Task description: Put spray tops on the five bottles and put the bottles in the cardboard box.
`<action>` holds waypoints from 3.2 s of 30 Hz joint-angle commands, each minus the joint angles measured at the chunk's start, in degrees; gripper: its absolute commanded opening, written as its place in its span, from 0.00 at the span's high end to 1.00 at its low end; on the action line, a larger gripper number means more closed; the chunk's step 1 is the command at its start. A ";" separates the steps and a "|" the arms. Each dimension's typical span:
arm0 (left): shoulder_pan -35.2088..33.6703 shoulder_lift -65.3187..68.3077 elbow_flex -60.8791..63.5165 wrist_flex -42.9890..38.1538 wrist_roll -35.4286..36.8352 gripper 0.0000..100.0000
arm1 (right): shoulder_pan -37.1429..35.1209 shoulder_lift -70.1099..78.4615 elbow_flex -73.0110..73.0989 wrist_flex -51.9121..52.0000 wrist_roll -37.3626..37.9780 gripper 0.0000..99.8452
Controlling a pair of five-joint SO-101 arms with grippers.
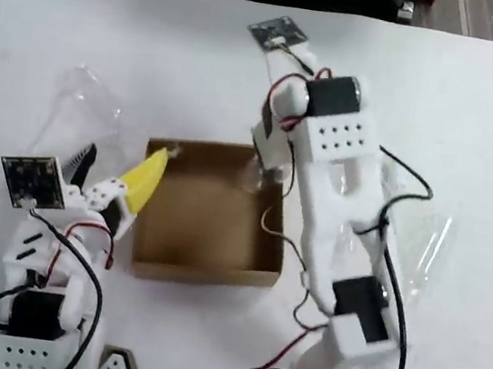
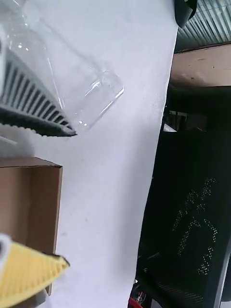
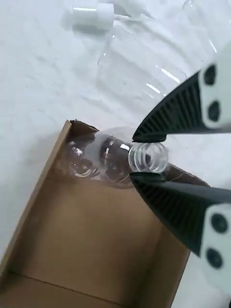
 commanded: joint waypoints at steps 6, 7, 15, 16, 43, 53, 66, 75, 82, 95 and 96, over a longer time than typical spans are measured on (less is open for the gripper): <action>-0.04 -0.57 -0.62 -1.58 -0.53 0.65 | -0.40 5.23 -5.27 0.84 0.35 0.98; -0.04 -0.57 -0.62 -1.58 -0.53 0.65 | -0.40 5.49 -5.89 0.84 0.35 0.98; -0.04 -0.57 -0.62 -1.58 -0.53 0.65 | -1.10 8.48 -7.47 0.84 0.35 0.82; -0.04 -0.57 -0.62 -1.58 -0.53 0.65 | -1.27 8.66 -7.47 0.84 0.35 0.80; -0.04 -0.57 -0.53 -1.58 -0.53 0.65 | 4.70 -16.48 -18.02 1.10 -2.37 0.79; -0.31 -0.57 -0.53 -1.67 -0.53 0.65 | 39.69 -13.49 -9.41 -1.19 7.65 0.79; -0.22 -0.57 -0.62 -1.67 -3.87 0.65 | 39.69 13.14 -9.05 -11.56 12.75 0.79; -0.04 -0.57 -0.62 -1.67 -3.96 0.65 | 31.34 24.40 -9.14 -20.44 12.66 0.79; 0.04 -0.57 -0.62 -1.67 -3.96 0.65 | 30.29 27.56 -9.14 -23.78 12.57 0.84; 0.04 -0.57 -0.62 -1.67 -3.96 0.65 | 33.71 38.46 -21.45 -19.91 12.31 0.84; 0.04 -0.57 -0.62 -1.67 -3.96 0.65 | 33.71 39.69 -23.21 -19.30 12.31 0.85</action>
